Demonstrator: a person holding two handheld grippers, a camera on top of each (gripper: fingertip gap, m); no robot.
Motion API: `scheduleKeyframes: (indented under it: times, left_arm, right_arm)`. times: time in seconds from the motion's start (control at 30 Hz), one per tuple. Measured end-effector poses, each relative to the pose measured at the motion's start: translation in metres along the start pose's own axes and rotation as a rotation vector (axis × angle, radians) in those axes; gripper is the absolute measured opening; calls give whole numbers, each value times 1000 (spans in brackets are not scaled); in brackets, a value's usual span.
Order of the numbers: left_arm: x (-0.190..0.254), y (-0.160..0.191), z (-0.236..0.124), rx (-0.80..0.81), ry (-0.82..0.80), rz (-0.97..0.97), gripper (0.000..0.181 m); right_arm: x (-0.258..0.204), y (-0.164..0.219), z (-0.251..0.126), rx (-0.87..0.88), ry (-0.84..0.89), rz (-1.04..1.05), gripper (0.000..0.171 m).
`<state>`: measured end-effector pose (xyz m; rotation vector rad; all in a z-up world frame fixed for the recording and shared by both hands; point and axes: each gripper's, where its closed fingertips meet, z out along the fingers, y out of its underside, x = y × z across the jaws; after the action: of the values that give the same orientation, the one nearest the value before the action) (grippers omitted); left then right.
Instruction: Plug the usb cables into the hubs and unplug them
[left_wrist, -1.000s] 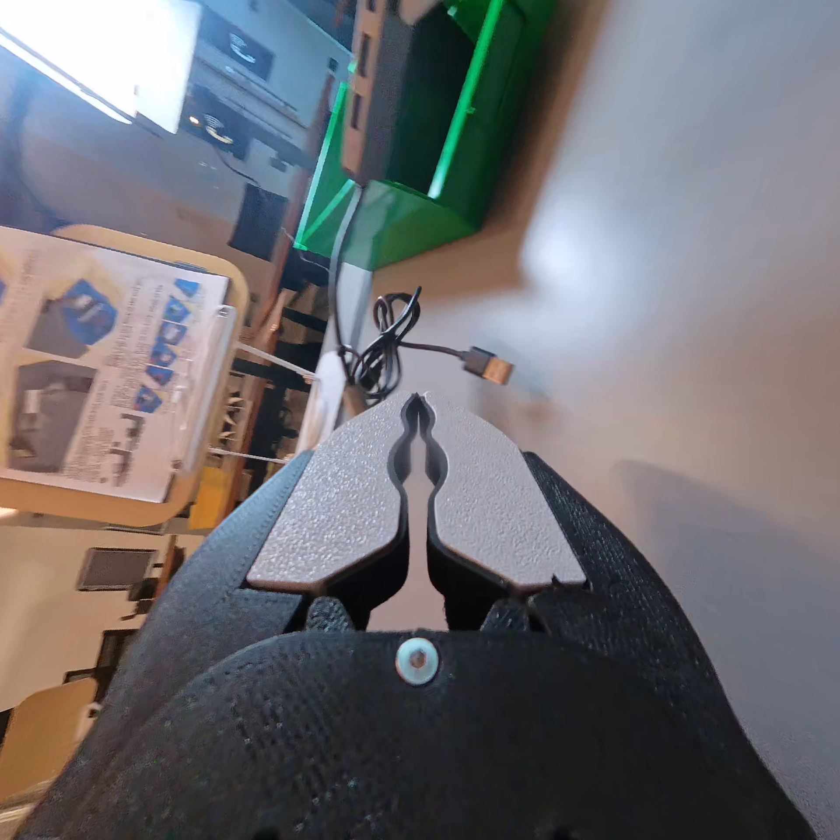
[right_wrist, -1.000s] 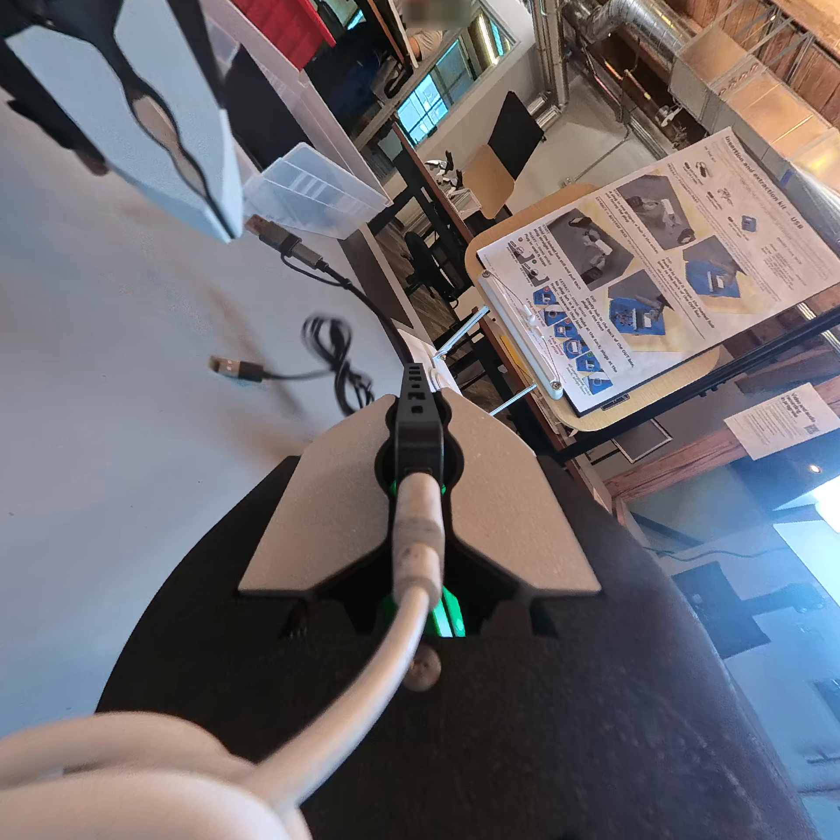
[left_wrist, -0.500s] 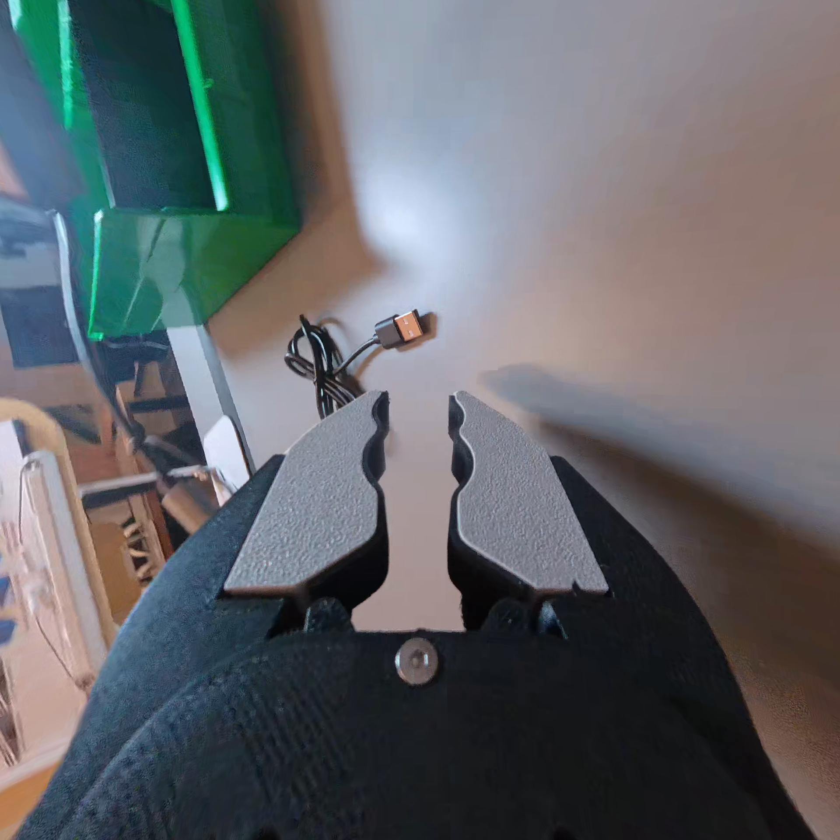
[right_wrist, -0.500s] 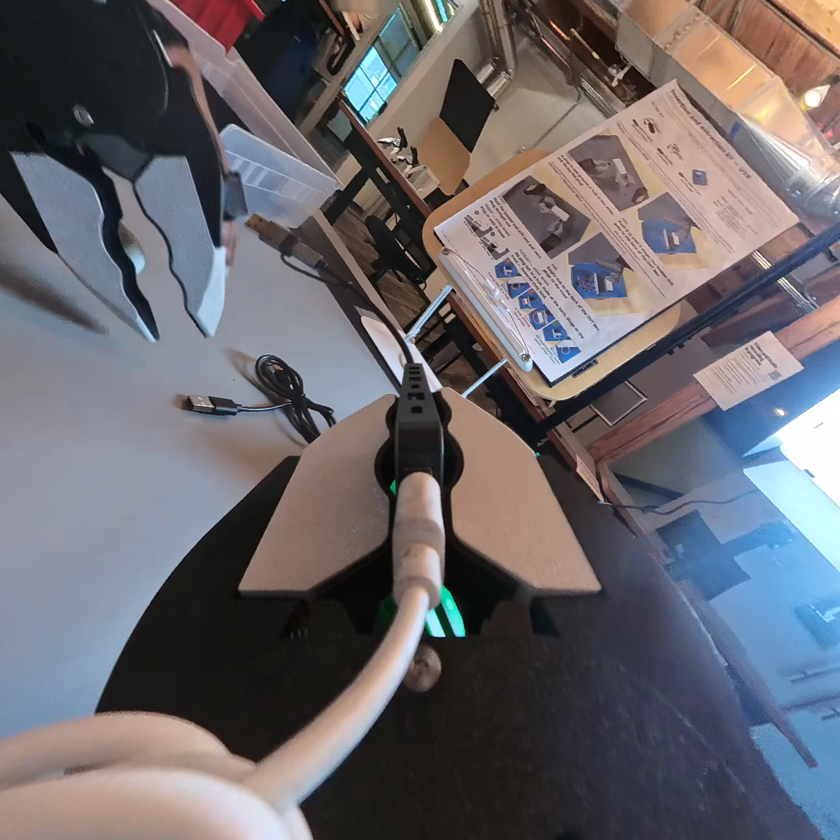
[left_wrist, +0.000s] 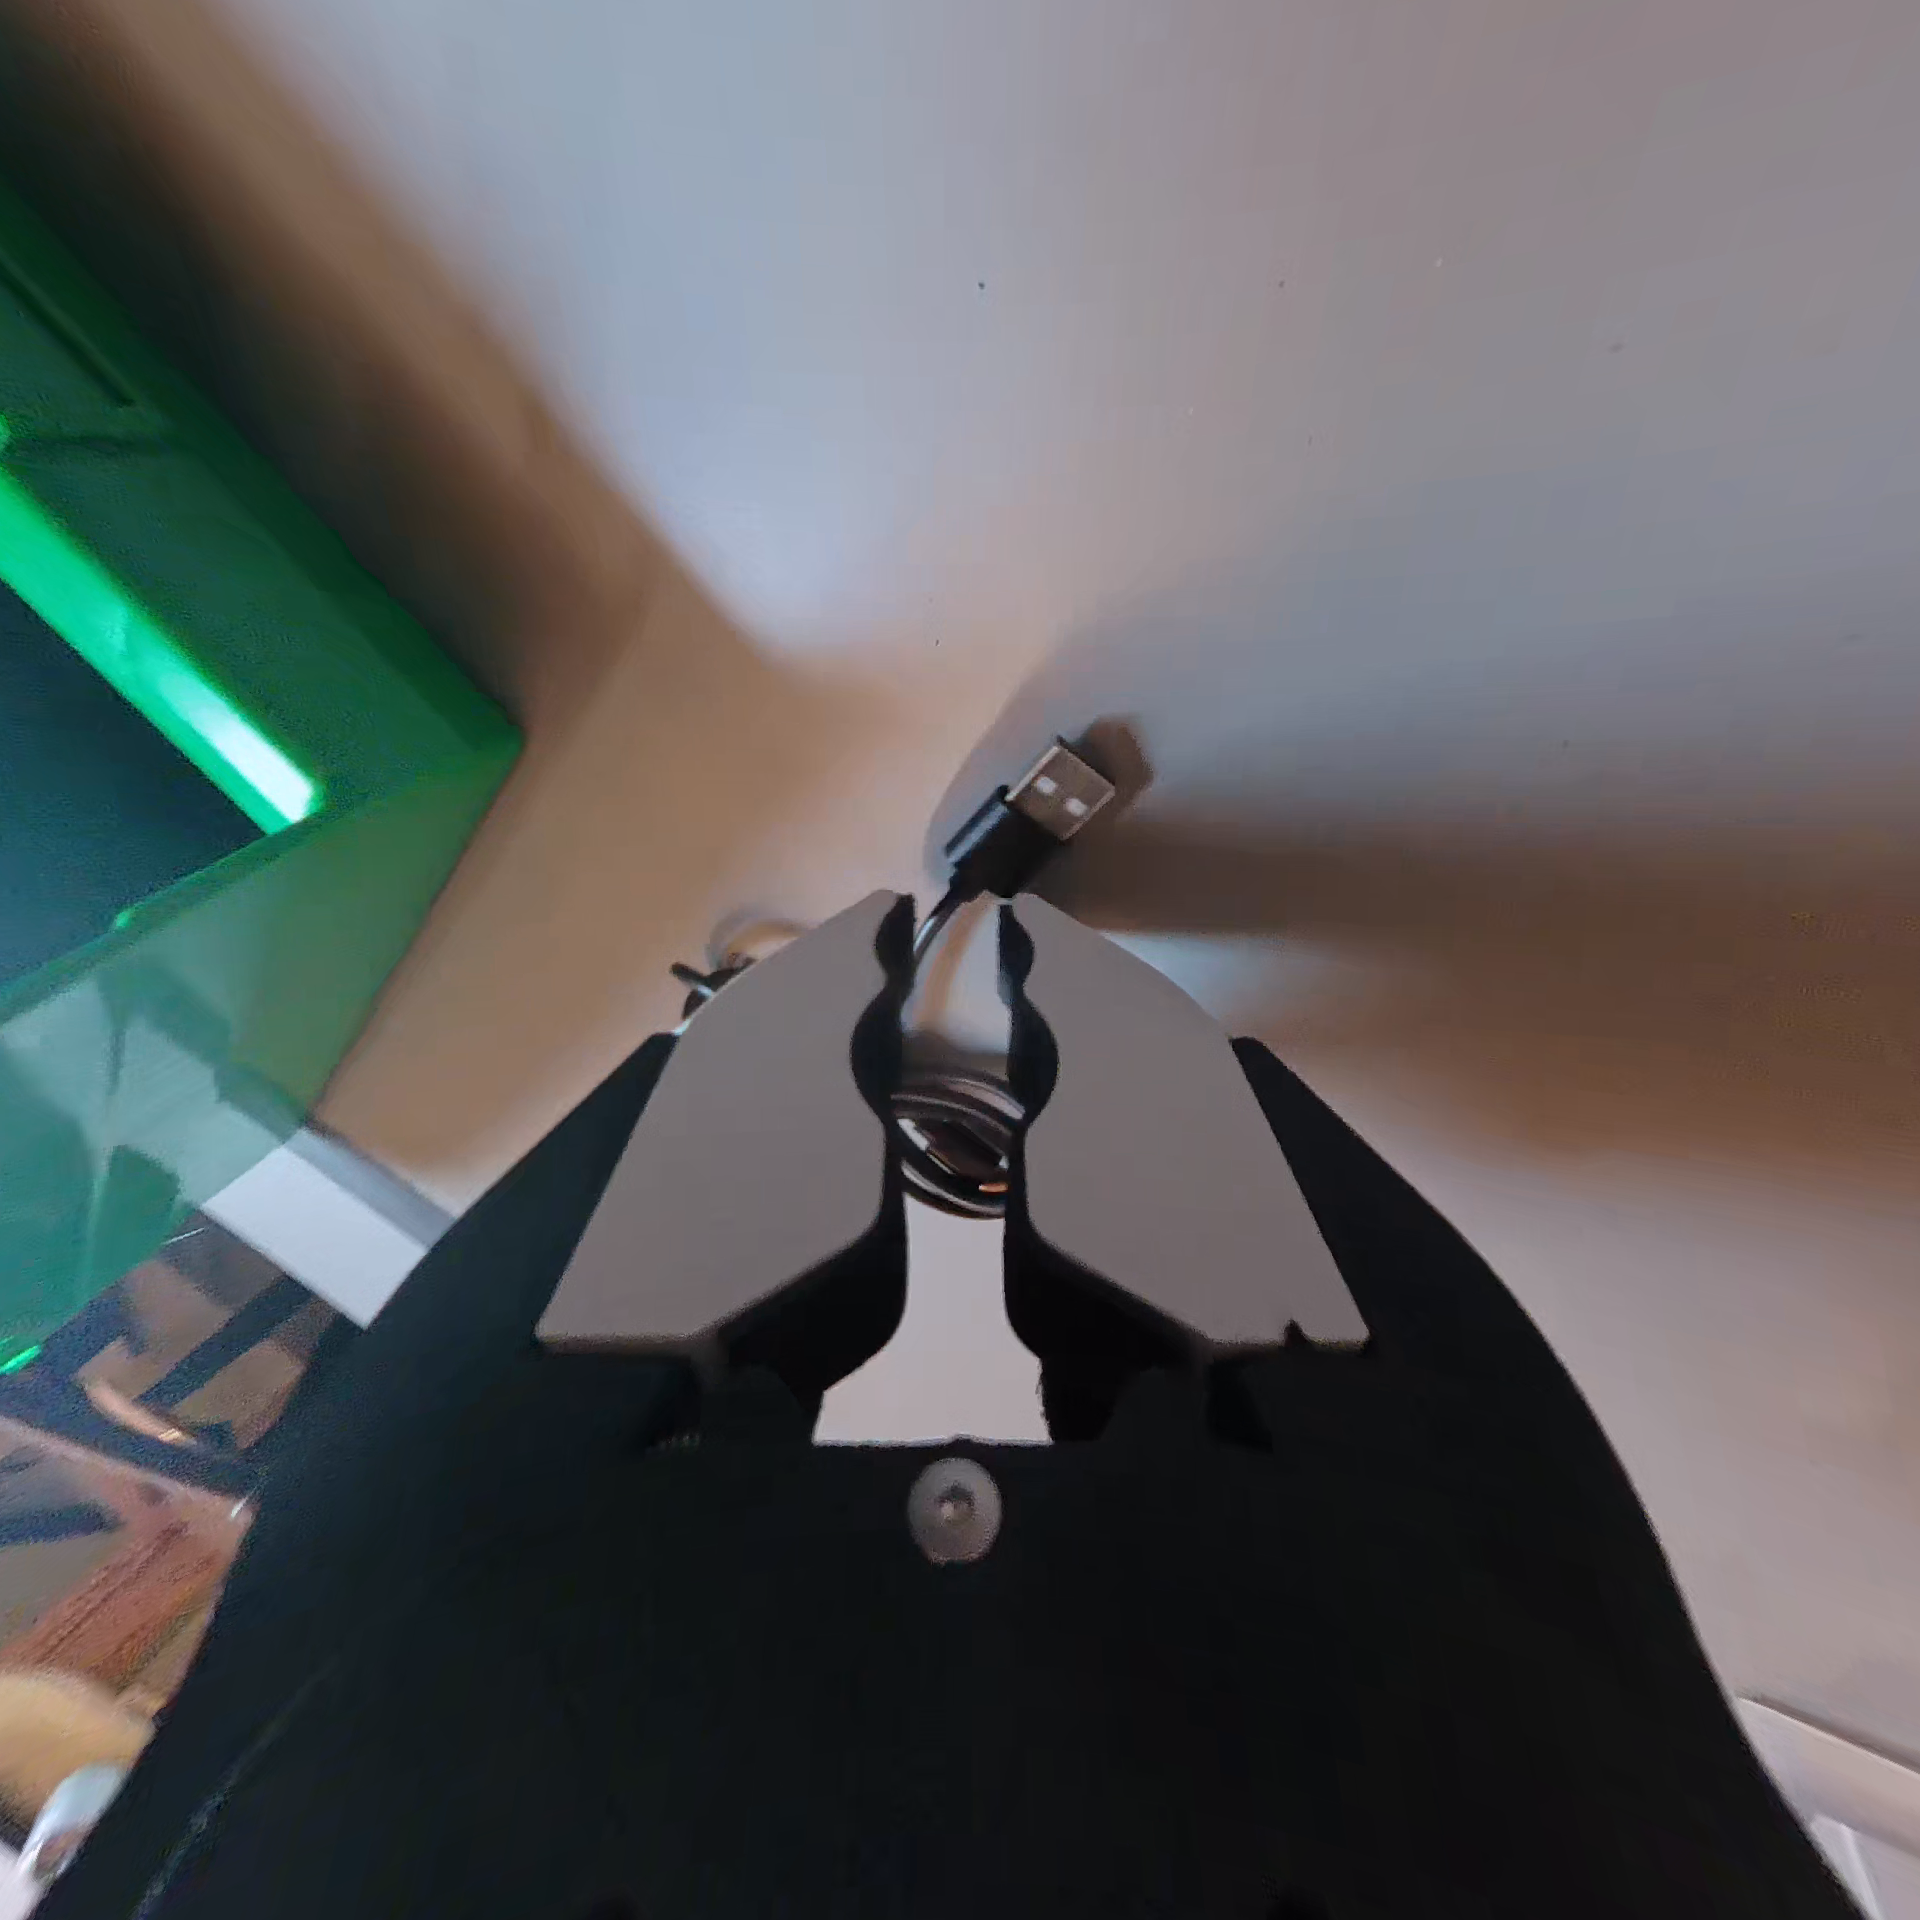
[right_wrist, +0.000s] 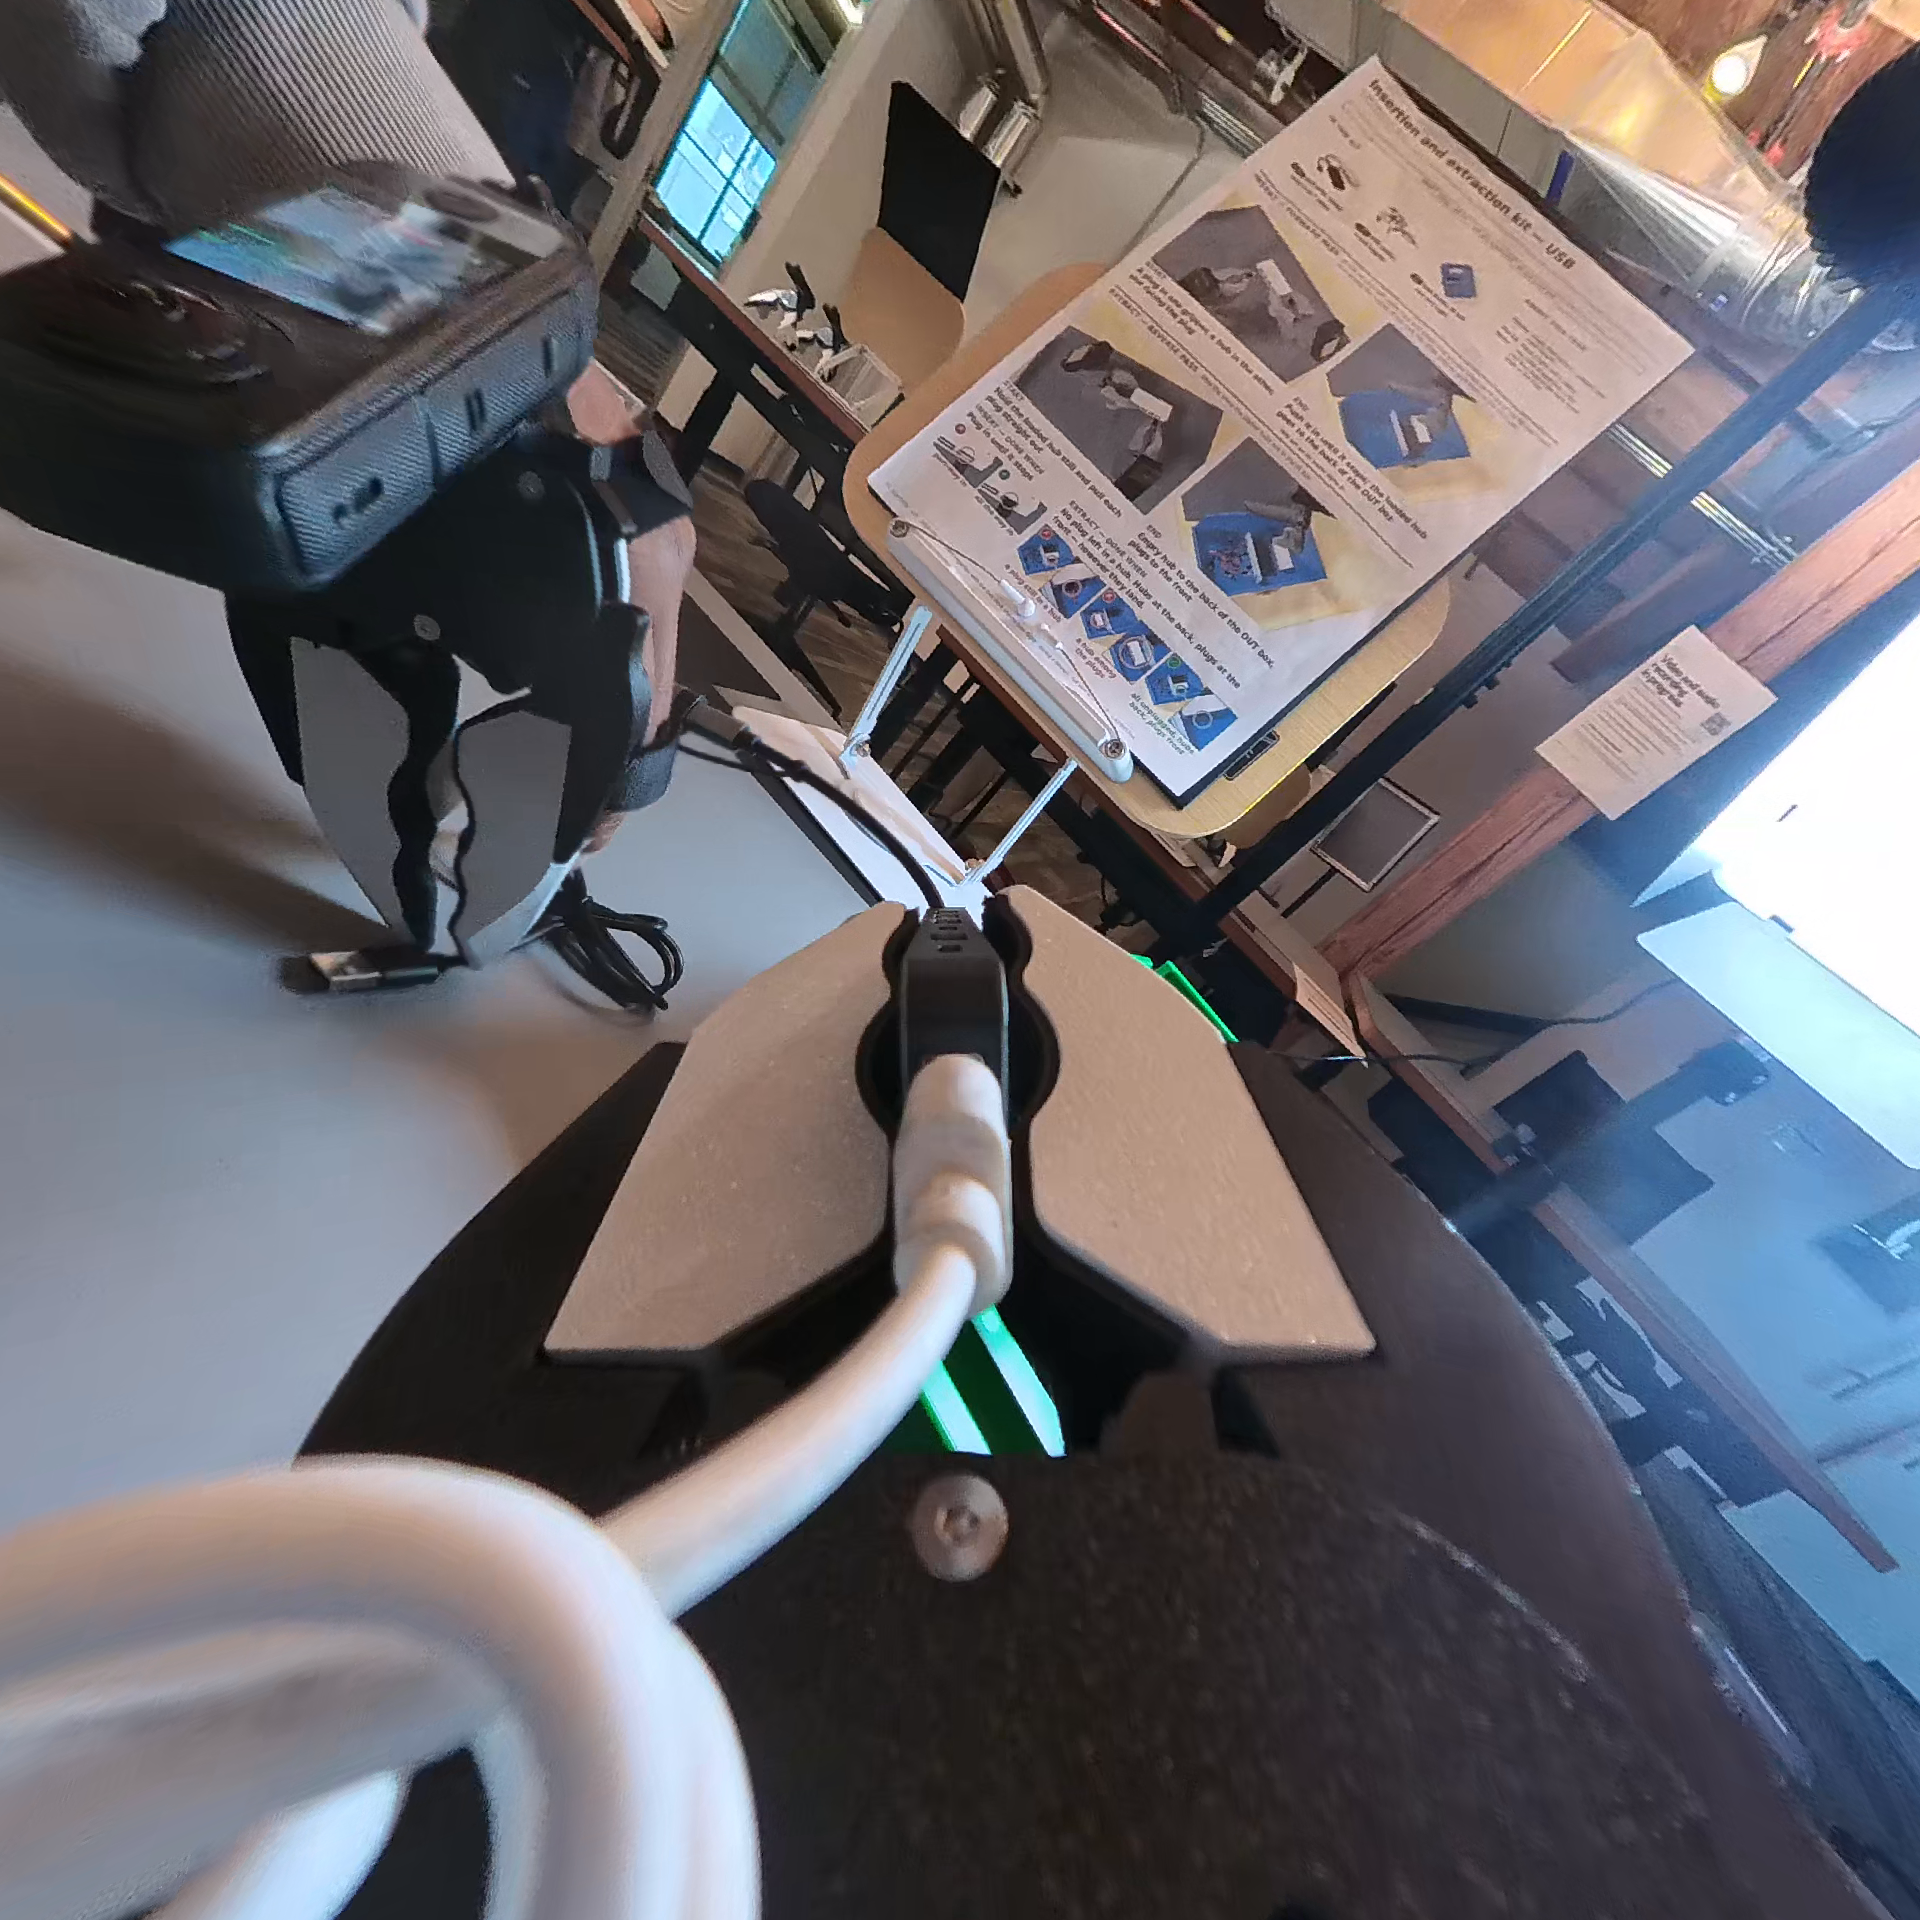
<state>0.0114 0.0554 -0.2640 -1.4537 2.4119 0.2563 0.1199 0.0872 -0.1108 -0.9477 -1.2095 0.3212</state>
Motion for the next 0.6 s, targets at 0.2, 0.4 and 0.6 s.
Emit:
scheduleKeyframes:
  times: [0.2,0.4,0.6]
  left_arm:
    - [6,-12,0,23,99,-277,4]
    - [67,-43,-25,127,411,-902,1]
    - [114,-69,-46,209,342,-885,16]
  right_arm:
    - [1,1,-1,-1,-7,10,13]
    - [-2,-2,-1,8,-15,10,13]
    - [-10,-2,3,10,-42,7,13]
